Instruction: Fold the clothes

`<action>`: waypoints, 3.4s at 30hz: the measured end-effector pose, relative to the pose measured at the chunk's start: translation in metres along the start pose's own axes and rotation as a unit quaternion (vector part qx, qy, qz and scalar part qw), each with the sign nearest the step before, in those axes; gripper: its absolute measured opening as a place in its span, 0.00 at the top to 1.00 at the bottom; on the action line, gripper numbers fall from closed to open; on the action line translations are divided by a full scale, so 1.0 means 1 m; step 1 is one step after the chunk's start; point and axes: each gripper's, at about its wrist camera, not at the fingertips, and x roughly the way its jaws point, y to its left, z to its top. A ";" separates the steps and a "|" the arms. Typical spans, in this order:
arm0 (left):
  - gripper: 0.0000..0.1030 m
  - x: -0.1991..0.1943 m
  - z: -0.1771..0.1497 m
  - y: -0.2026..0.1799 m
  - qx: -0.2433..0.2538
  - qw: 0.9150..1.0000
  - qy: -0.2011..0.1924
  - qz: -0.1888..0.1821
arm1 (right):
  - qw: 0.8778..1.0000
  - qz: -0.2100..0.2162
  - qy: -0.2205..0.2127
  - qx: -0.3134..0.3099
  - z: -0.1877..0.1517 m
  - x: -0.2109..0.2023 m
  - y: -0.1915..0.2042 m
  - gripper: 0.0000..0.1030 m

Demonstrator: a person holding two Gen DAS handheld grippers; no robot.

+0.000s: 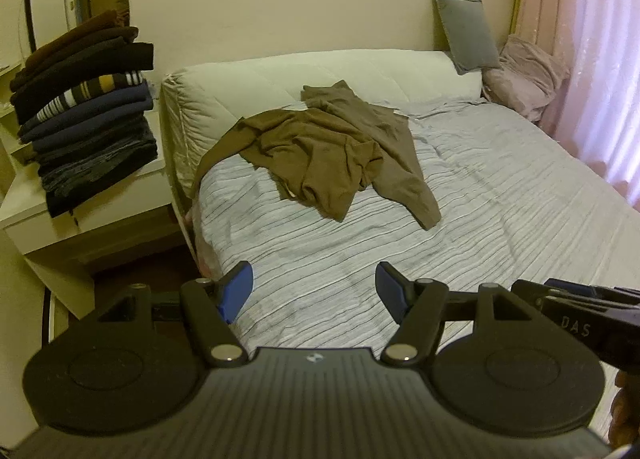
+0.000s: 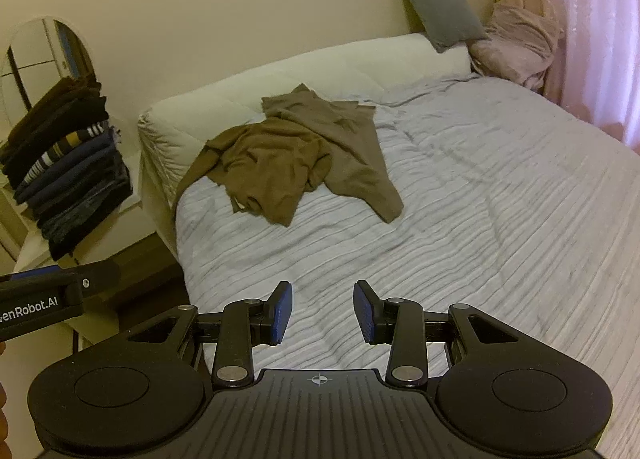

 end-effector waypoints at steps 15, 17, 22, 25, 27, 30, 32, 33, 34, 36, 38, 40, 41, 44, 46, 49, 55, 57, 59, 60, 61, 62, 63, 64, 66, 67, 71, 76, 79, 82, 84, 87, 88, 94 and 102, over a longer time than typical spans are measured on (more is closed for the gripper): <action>0.38 -0.006 -0.004 0.001 -0.008 0.999 0.025 0.033 | 1.000 -0.008 -0.001 0.010 -0.011 -0.002 0.030 0.63; 0.38 -0.006 -0.005 0.001 -0.008 0.999 0.025 0.035 | 1.000 -0.010 0.001 0.011 -0.010 -0.001 0.033 0.63; 0.38 -0.008 -0.008 0.003 -0.010 0.999 0.027 0.038 | 1.000 -0.014 0.003 0.011 -0.013 -0.001 0.047 0.63; 0.37 -0.008 -0.010 0.004 -0.012 0.999 0.028 0.039 | 1.000 -0.014 0.006 0.012 -0.010 0.000 0.052 0.63; 0.38 -0.008 -0.010 0.005 -0.012 0.999 0.029 0.040 | 1.000 -0.015 0.007 0.013 -0.010 0.001 0.054 0.63; 0.38 -0.008 -0.011 0.005 -0.012 0.999 0.030 0.040 | 1.000 -0.016 0.008 0.015 -0.011 0.001 0.056 0.63; 0.38 -0.007 -0.010 0.005 -0.012 0.999 0.031 0.040 | 1.000 -0.015 0.009 0.016 -0.010 0.002 0.055 0.63; 0.38 -0.008 -0.011 0.005 -0.012 0.999 0.030 0.039 | 1.000 -0.015 0.010 0.016 -0.009 0.002 0.055 0.63; 0.38 -0.007 -0.011 0.005 -0.012 0.999 0.030 0.039 | 1.000 -0.015 0.010 0.015 -0.008 0.003 0.055 0.63; 0.38 -0.006 -0.012 0.004 -0.012 0.999 0.030 0.039 | 1.000 -0.015 0.011 0.015 -0.006 0.003 0.054 0.63; 0.38 -0.005 -0.013 0.004 -0.012 0.999 0.030 0.037 | 1.000 -0.015 0.012 0.014 -0.004 0.004 0.053 0.63; 0.38 -0.004 -0.012 0.004 -0.011 0.999 0.031 0.035 | 1.000 -0.016 0.012 0.015 -0.004 0.005 0.053 0.63; 0.38 -0.003 -0.012 0.004 -0.011 0.999 0.032 0.035 | 1.000 -0.017 0.012 0.016 -0.004 0.006 0.053 0.63; 0.37 0.000 -0.011 0.002 -0.008 0.999 0.033 0.032 | 1.000 -0.017 0.012 0.017 -0.004 0.008 0.050 0.63; 0.38 0.001 -0.010 0.002 -0.007 0.999 0.034 0.032 | 1.000 -0.016 0.013 0.017 -0.003 0.009 0.047 0.63; 0.38 0.003 -0.009 0.001 -0.005 0.999 0.034 0.030 | 1.000 -0.014 0.013 0.016 -0.003 0.009 0.039 0.63; 0.38 0.007 -0.005 -0.001 -0.003 0.999 0.034 0.029 | 1.000 -0.012 0.014 0.015 -0.002 0.012 0.034 0.63; 0.38 0.009 -0.004 -0.001 -0.002 0.999 0.035 0.028 | 1.000 -0.012 0.015 0.015 -0.001 0.013 0.031 0.63; 0.38 0.011 -0.002 -0.001 -0.001 0.999 0.036 0.028 | 1.000 -0.011 0.016 0.015 -0.001 0.013 0.030 0.63; 0.38 0.012 -0.002 -0.001 0.000 0.999 0.037 0.028 | 1.000 -0.011 0.016 0.015 -0.001 0.013 0.029 0.63; 0.38 0.012 -0.002 -0.002 0.000 0.999 0.037 0.028 | 1.000 -0.011 0.016 0.015 0.000 0.014 0.028 0.63; 0.38 0.012 -0.002 -0.003 0.001 0.999 0.037 0.028 | 1.000 -0.010 0.016 0.015 0.000 0.014 0.027 0.63; 0.38 0.012 -0.003 -0.003 0.001 0.999 0.038 0.028 | 1.000 -0.010 0.016 0.015 0.000 0.014 0.027 0.63; 0.38 0.013 -0.002 -0.003 0.003 0.999 0.038 0.028 | 1.000 -0.010 0.015 0.016 0.000 0.014 0.028 0.63; 0.38 0.013 -0.002 -0.004 0.005 0.999 0.038 0.027 | 1.000 -0.009 0.014 0.017 0.000 0.013 0.024 0.63; 0.38 0.013 -0.001 -0.004 0.006 0.999 0.038 0.027 | 1.000 -0.009 0.014 0.018 0.001 0.013 0.022 0.63; 0.38 0.014 -0.001 -0.006 0.009 0.999 0.037 0.026 | 1.000 -0.008 0.014 0.021 0.003 0.014 0.018 0.63; 0.38 0.019 0.001 -0.005 0.010 0.999 0.041 0.025 | 1.000 -0.007 0.017 0.023 0.006 0.018 0.015 0.63; 0.38 0.023 0.003 -0.004 0.010 0.999 0.044 0.025 | 1.000 -0.006 0.019 0.025 0.008 0.022 0.014 0.63; 0.38 0.027 0.005 -0.003 0.011 0.999 0.044 0.026 | 0.999 0.000 0.017 0.027 0.011 0.027 0.012 0.63; 0.38 0.031 0.008 -0.002 0.013 0.999 0.044 0.026 | 0.999 0.001 0.016 0.030 0.015 0.032 0.013 0.63; 0.38 0.045 0.018 -0.001 0.018 0.999 0.047 0.021 | 0.999 -0.003 0.014 0.036 0.021 0.041 0.011 0.63; 0.38 0.049 0.021 -0.001 0.019 0.998 0.048 0.020 | 0.999 -0.006 0.015 0.039 0.023 0.044 0.011 0.63; 0.38 0.089 0.042 -0.006 0.041 0.997 0.063 -0.005 | 0.998 -0.025 0.026 0.060 0.034 0.071 0.004 0.63; 0.38 0.152 0.067 0.003 0.059 0.993 0.092 -0.036 | 0.992 -0.048 0.062 0.098 0.054 0.126 0.003 0.63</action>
